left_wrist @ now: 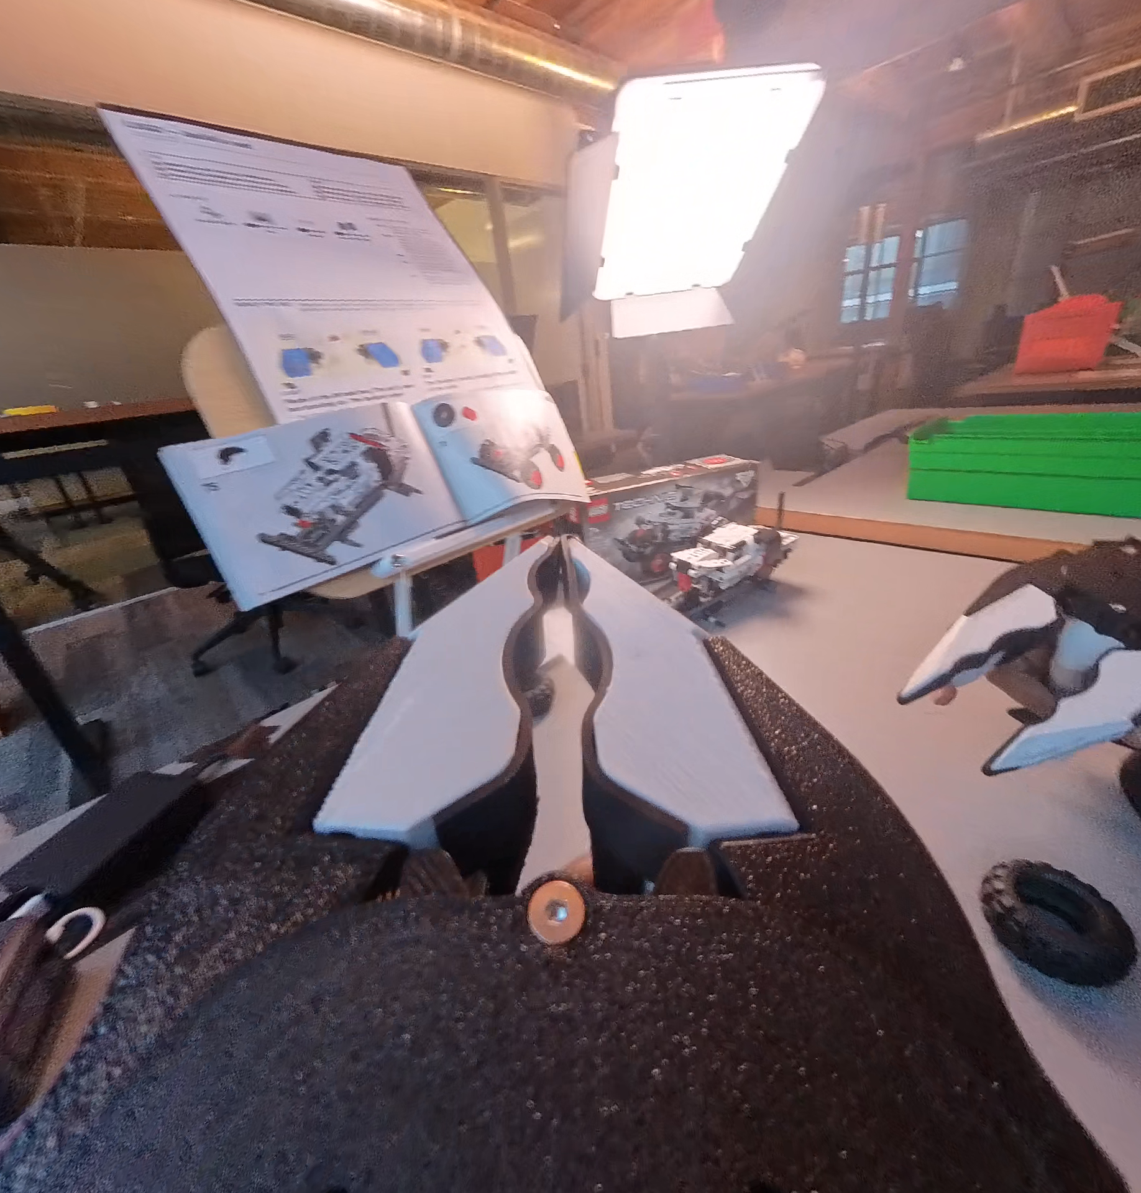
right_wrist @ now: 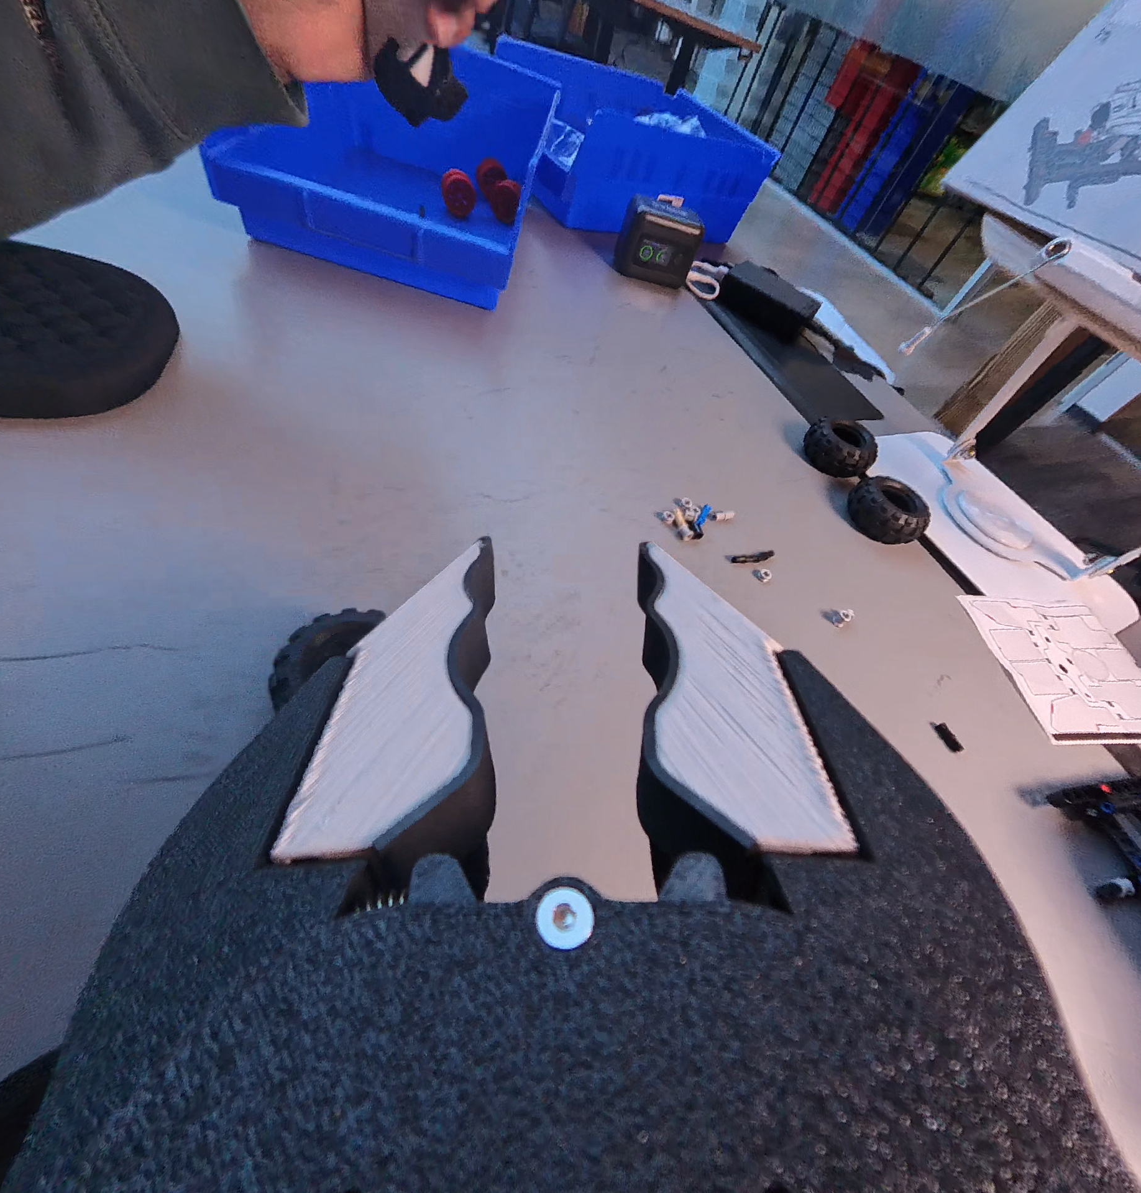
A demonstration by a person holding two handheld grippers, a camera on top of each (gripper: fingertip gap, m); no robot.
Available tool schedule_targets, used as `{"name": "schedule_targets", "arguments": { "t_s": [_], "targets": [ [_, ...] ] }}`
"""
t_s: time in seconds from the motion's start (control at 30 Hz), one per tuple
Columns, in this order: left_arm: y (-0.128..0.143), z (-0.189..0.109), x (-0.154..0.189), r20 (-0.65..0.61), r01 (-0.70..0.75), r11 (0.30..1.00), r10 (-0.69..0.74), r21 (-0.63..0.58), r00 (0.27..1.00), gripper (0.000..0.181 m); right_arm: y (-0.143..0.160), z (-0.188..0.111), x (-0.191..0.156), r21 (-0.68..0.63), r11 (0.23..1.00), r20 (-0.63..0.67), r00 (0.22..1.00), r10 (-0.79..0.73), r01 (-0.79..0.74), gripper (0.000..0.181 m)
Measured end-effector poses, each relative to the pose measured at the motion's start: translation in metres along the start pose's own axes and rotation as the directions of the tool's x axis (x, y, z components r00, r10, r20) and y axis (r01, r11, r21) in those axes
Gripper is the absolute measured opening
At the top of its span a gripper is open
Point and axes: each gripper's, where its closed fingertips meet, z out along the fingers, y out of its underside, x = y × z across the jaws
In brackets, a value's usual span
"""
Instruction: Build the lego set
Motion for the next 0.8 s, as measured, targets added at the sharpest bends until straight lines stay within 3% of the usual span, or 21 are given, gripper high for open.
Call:
{"name": "schedule_targets", "arguments": {
  "t_s": [0.13, 0.27, 0.4, 0.43, 0.47, 0.5, 0.57, 0.67, 0.73, 0.8],
  "targets": [
    [0.027, 0.018, 0.057, -0.084, 0.031, 0.998, -0.036, -0.055, 0.996, 0.0, 0.023, -0.022, -0.024, -0.175, 0.984, 0.128, 0.989, 0.068, -0.045, 0.048],
    [0.061, 0.032, 0.078, -0.076, 0.097, 0.985, -0.108, -0.145, 0.991, 0.0, 0.046, -0.037, -0.059, -0.346, 0.934, 0.28, 0.941, 0.188, -0.084, 0.064],
    [0.098, 0.04, 0.086, -0.087, 0.103, 0.967, -0.126, -0.234, 0.988, 0.001, 0.057, -0.015, -0.077, -0.447, 0.894, 0.304, 0.935, 0.181, -0.028, 0.077],
    [0.104, 0.04, 0.087, -0.091, 0.109, 0.961, -0.136, -0.252, 0.987, 0.004, 0.063, -0.006, -0.079, -0.477, 0.879, 0.306, 0.937, 0.17, -0.004, 0.071],
    [0.11, 0.039, 0.085, -0.088, 0.113, 0.956, -0.142, -0.269, 0.986, 0.006, 0.067, 0.002, -0.081, -0.494, 0.869, 0.317, 0.935, 0.158, 0.02, 0.053],
    [0.114, 0.038, 0.082, -0.078, 0.114, 0.953, -0.141, -0.282, 0.987, 0.007, 0.063, 0.008, -0.08, -0.476, 0.879, 0.339, 0.929, 0.148, 0.034, 0.053],
    [0.121, 0.035, 0.072, -0.05, 0.121, 0.948, -0.142, -0.294, 0.989, 0.007, 0.04, 0.017, -0.055, -0.413, 0.911, 0.32, 0.937, 0.136, 0.009, 0.052],
    [0.128, 0.033, 0.058, -0.024, 0.196, 0.938, -0.211, -0.286, 0.977, 0.006, 0.002, 0.037, 0.027, -0.346, 0.936, 0.163, 0.979, 0.125, -0.062, 0.052],
    [0.131, 0.032, 0.052, -0.02, 0.225, 0.935, -0.239, -0.274, 0.971, 0.002, -0.004, 0.055, 0.1, -0.349, 0.932, -0.017, 0.995, 0.098, -0.097, 0.053],
    [0.131, 0.031, 0.048, -0.023, 0.196, 0.946, -0.209, -0.259, 0.978, 0.0, 0.01, 0.076, 0.163, -0.379, 0.907, -0.145, 0.98, 0.137, -0.183, 0.053]
  ]
}}
